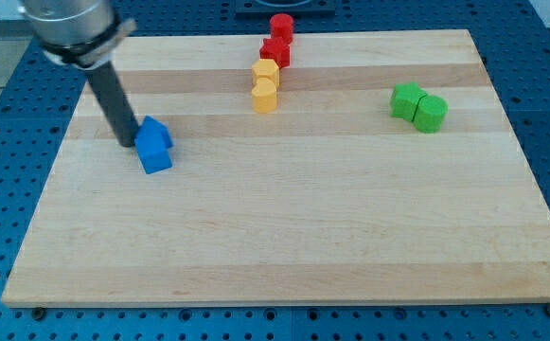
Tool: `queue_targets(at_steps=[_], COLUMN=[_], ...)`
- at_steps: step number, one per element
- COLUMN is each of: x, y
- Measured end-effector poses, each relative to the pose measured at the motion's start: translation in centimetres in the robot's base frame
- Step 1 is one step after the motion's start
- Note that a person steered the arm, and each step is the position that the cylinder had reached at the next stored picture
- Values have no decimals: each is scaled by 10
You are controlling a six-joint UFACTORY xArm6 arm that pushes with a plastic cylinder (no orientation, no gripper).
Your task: Push blue triangle above blue cube
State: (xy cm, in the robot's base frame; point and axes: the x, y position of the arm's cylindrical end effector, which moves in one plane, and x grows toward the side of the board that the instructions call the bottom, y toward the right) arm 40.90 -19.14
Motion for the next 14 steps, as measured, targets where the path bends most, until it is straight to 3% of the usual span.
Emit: queue_targets(at_steps=[3,7,10,11,12,13,14], x=[0,10,-15,5,55,59,16], y=[83,132,137,134,124,168,200])
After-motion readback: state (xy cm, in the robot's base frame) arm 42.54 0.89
